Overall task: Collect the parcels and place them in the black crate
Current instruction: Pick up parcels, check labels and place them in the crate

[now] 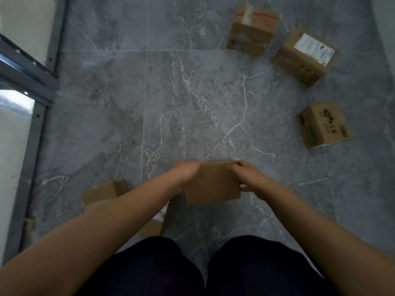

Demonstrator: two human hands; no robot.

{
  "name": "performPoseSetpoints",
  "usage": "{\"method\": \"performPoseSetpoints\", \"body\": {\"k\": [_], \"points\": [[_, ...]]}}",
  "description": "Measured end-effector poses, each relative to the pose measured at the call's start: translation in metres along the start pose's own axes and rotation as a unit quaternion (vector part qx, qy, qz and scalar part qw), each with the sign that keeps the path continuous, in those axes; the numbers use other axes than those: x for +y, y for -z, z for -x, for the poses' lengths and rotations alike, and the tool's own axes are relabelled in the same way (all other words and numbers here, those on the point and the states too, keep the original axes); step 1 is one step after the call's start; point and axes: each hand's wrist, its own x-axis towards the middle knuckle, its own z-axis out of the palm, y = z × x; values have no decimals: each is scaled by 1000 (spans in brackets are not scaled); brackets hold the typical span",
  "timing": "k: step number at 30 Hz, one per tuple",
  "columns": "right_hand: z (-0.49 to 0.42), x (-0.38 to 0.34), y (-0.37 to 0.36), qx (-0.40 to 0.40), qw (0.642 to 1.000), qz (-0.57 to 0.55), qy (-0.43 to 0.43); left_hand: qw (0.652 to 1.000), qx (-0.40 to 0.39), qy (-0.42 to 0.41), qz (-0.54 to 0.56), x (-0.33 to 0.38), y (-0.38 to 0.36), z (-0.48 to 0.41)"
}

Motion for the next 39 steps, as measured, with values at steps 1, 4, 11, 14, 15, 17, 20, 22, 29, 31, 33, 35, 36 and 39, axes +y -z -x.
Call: {"method": "performPoseSetpoints", "body": {"k": [1,4,11,14,15,17,20,22,29,31,33,35,36,39], "points": [[9,-12,4,11,999,-34,13,999,47,-16,-12,12,6,6],[56,-57,14,76,987,-125,64,986,164,-39,10,51,23,44],[249,-188,70,216,917,-278,188,946,211,-219,108,154,72,251],[347,-244,108,219,886,-341,226,929,167,-281,175,206,89,351],[379,-261,120,213,879,-356,235,921,161,-301,187,226,95,383],[441,-295,142,210,873,-360,253,907,157,-338,198,266,107,444],[528,-344,167,226,860,-359,284,885,144,-395,202,314,126,526],[578,-370,179,236,852,-350,310,873,122,-422,212,333,138,573],[692,-408,184,204,793,-338,464,815,69,-526,234,352,173,684],[706,-405,180,183,787,-332,486,797,78,-556,224,348,181,703],[715,-399,176,156,791,-324,495,784,77,-572,227,342,187,714],[720,-393,176,100,793,-351,487,785,53,-573,229,339,192,724],[721,-391,178,68,791,-371,482,787,39,-574,223,339,194,727],[724,-388,177,15,803,-376,462,785,20,-572,238,341,195,732]]}}
